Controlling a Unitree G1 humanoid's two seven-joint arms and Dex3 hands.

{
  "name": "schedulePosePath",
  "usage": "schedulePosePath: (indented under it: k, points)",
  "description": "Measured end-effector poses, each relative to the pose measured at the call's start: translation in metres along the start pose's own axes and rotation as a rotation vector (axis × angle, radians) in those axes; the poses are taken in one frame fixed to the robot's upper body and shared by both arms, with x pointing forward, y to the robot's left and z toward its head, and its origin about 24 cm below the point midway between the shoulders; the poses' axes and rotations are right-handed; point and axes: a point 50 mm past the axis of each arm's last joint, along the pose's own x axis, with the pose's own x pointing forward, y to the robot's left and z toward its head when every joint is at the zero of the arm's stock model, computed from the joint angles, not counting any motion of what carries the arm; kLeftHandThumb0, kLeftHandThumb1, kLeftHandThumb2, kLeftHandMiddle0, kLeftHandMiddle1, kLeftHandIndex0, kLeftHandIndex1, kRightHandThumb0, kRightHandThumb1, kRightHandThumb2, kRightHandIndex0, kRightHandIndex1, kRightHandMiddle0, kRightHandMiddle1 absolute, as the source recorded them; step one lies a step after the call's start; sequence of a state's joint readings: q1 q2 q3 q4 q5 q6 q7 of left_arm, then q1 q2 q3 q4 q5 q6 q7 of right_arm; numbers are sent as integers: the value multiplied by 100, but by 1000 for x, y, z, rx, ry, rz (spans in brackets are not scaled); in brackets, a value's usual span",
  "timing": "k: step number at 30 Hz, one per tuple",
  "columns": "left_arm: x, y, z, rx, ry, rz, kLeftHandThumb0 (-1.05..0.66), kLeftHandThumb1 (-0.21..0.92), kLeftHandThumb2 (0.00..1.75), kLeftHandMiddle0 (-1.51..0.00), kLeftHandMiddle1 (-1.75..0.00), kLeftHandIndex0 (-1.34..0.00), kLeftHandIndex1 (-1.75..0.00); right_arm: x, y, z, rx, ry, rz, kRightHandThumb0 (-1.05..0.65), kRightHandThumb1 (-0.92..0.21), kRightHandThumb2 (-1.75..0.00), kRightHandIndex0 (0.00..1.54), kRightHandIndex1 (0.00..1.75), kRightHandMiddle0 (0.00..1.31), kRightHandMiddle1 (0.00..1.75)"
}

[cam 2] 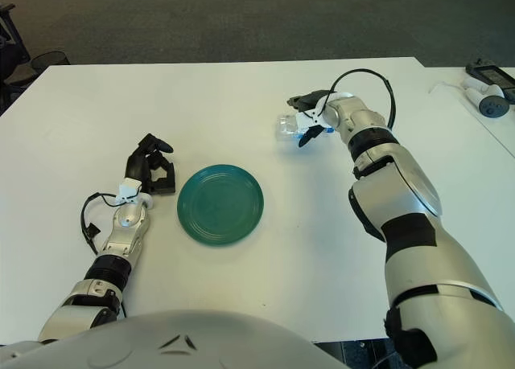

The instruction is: Put the bottle into the plate.

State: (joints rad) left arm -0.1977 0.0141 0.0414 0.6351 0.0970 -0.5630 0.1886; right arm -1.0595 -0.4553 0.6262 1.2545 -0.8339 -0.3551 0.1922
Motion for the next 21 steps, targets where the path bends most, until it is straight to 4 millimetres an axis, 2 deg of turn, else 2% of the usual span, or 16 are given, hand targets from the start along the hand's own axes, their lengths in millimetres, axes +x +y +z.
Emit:
schedulePosePath:
  k: [7, 15, 21]
  points:
    - [1, 0, 0, 9, -2, 13, 0, 3, 165, -82, -174, -61, -175, 2, 6, 3, 13, -14, -11, -105, -91, -1, 0, 0, 0, 0]
    - [1, 0, 0, 8, 1, 18, 0, 2, 165, -83, -172, -61, -175, 3, 7, 4, 25, -10, -13, -105, -91, -1, 0, 0, 0, 0]
    - [1, 0, 0, 24, -1, 27, 0, 3, 165, -82, -173, -61, -175, 4, 17, 5, 41, 5, -13, -105, -91, -1, 0, 0, 0, 0]
